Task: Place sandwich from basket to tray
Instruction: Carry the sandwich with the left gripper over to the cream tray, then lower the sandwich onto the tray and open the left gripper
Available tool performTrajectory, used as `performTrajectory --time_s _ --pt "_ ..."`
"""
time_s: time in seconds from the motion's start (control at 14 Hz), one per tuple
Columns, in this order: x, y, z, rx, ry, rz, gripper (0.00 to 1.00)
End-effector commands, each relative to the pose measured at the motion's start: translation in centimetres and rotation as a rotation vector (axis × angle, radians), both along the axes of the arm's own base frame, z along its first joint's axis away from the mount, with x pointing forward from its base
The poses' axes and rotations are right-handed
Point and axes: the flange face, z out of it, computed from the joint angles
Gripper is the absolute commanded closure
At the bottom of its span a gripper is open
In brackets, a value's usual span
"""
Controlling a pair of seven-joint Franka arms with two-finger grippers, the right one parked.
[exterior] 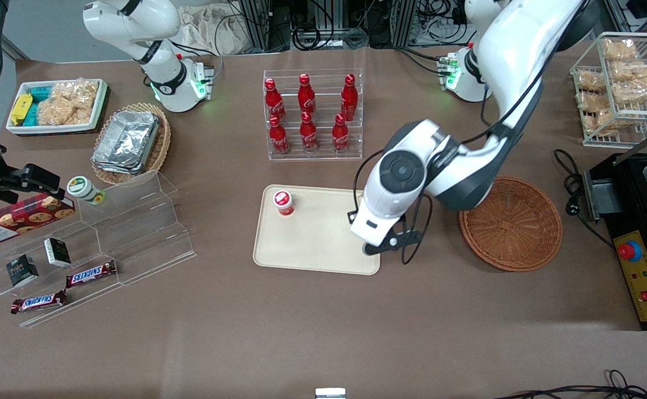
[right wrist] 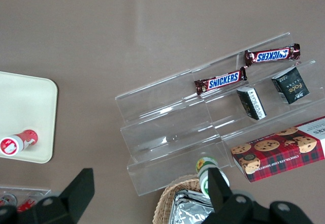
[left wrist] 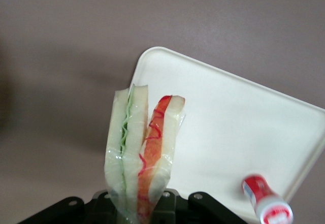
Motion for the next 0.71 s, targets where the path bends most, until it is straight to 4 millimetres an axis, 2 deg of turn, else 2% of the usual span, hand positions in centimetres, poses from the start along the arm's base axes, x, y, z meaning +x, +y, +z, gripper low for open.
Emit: performTrajectory --time_s 0.0,0.07,0.14,0.29,0.5,0.57,0.64 --pt "1.1 -0.8 -4.1 -0.01 -0.013 0.027 0.81" --pt "1.1 -0.9 -6.3 -0.007 0.002 0.025 0.81" --pt "0.6 -1.6 -7.8 0.005 0.007 0.018 0.81" --pt "0.4 -1.7 -10.9 0.019 0.027 0.02 0.81" --pt "0.6 -1.4 -12.9 0.021 0.023 0.016 0.81" --pt "0.6 -1.4 -13.0 0.02 0.021 0.017 0.79" --pt "0.6 -1.4 -13.2 0.021 0.024 0.017 0.73"
